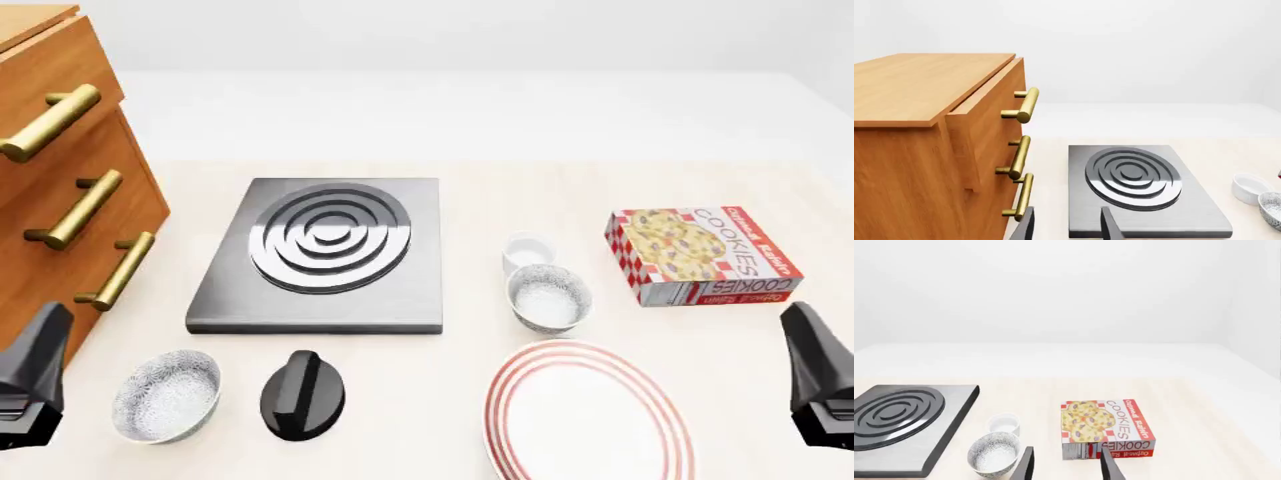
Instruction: Pick the akita bowl between the plate and the ramekin and place it on the plate.
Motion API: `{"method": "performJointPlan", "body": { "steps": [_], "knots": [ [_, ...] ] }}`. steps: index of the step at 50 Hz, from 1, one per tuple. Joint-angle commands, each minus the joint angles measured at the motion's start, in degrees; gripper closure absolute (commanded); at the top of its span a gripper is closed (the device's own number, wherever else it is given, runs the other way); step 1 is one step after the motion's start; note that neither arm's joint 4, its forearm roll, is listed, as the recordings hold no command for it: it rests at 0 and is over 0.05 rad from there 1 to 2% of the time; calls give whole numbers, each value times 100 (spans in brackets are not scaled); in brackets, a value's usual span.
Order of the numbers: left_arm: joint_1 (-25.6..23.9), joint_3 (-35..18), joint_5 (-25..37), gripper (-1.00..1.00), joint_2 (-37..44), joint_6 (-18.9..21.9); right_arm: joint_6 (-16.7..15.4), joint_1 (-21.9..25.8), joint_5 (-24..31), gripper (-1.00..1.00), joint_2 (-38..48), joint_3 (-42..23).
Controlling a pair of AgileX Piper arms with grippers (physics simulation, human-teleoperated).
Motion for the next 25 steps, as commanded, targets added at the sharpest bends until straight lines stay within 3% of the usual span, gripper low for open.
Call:
{"method": "performJointPlan", "body": {
  "steps": [1,12,17,20,25],
  "knots": [
    [0,-15,-6,-100,25,0,-49,15,5,-100,27,-17],
    [0,-15,-6,-100,25,0,47,64,104,-100,100,-148],
    [0,-15,-6,-100,25,0,-220,237,122,-100,369,-341],
    [0,-15,-6,-100,25,0,-5,328,380,-100,411,-650],
    [0,-15,-6,-100,25,0,-86,398,785,-100,708,-1458]
  ]
}}
